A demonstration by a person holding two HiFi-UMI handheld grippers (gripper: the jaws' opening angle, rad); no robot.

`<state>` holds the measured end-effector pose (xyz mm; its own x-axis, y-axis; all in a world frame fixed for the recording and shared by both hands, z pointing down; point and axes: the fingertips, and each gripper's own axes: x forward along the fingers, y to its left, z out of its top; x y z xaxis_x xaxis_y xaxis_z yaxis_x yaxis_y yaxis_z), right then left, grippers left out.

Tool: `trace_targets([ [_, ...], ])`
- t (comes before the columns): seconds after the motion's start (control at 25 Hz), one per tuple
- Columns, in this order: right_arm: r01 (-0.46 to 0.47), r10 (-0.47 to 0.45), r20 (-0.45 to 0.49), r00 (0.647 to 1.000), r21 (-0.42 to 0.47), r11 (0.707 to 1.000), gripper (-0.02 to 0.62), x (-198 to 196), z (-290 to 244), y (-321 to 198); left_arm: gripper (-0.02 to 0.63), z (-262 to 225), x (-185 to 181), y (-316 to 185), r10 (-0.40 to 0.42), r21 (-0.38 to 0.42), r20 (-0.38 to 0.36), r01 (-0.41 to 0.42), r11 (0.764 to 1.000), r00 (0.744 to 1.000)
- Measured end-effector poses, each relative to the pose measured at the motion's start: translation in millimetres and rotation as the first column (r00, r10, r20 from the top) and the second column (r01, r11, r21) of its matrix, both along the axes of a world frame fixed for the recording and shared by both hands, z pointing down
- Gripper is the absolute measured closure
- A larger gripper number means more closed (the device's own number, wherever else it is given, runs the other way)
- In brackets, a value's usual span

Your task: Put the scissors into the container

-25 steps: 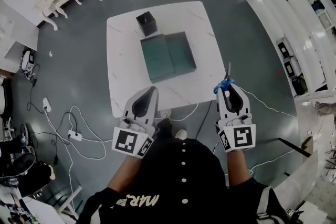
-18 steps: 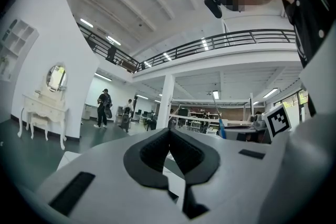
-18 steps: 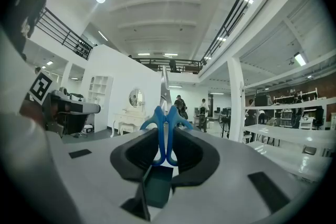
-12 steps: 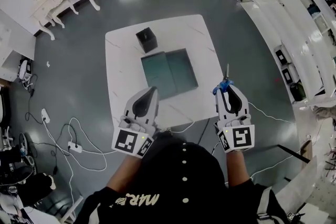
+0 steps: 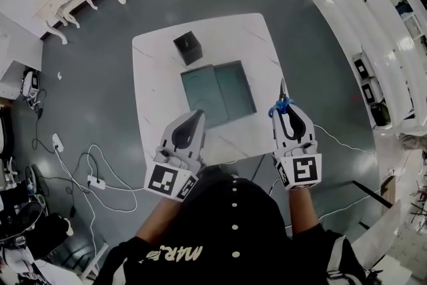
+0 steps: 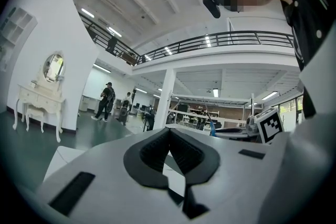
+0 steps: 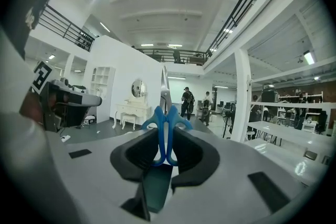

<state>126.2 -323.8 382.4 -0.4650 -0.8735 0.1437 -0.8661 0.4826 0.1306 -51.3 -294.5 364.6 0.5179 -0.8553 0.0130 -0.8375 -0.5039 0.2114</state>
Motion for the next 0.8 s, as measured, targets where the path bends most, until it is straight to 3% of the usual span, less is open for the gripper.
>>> trace_targets([
  [0.24, 0.027, -0.029, -0.036, 0.999, -0.063, 0.998, 0.495, -12.3, 29.6, -26.9, 0.580, 20.8, -1.8, -16.1, 0.000, -0.060, -0.004, -0.001, 0.998, 1.000],
  [0.44, 0.056, -0.072, -0.121, 0.990, -0.128, 0.990, 0.495, -27.7, 73.2, -53.4, 0.580, 34.4, -13.8, -26.9, -0.035, -0.075, -0.009, 0.034, 0.997, 0.999],
  [0.8, 0.085, -0.151, -0.213, 0.965, -0.289, 0.954, 0.497, -50.2, 173.4, -96.0, 0.580, 86.8, -20.1, -43.4, -0.039, -0.207, -0.017, 0.035, 0.978, 0.999],
])
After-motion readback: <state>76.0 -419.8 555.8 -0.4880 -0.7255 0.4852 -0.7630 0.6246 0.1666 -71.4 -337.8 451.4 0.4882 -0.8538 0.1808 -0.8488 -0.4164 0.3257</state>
